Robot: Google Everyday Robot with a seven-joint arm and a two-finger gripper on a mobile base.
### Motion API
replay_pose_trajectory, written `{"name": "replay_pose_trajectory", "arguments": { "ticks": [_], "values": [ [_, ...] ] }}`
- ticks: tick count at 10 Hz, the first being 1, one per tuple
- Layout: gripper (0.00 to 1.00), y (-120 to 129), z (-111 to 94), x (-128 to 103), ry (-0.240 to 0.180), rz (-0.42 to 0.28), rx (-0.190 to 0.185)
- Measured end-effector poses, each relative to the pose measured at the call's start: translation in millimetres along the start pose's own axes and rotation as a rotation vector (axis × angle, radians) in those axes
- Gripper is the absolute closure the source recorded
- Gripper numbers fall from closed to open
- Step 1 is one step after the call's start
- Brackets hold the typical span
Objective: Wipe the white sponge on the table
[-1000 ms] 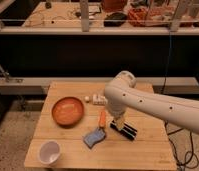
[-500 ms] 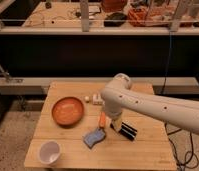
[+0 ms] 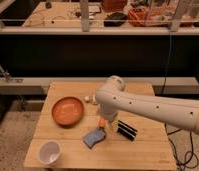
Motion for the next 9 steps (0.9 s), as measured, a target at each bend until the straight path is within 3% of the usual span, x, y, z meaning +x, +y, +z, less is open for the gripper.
{"name": "replay_pose_trajectory", "arguments": {
  "ticks": [9],
  "values": [
    [0.2,-13.2,12.4,-20.1,-0.015,-0.139,-0.03]
  ]
}}
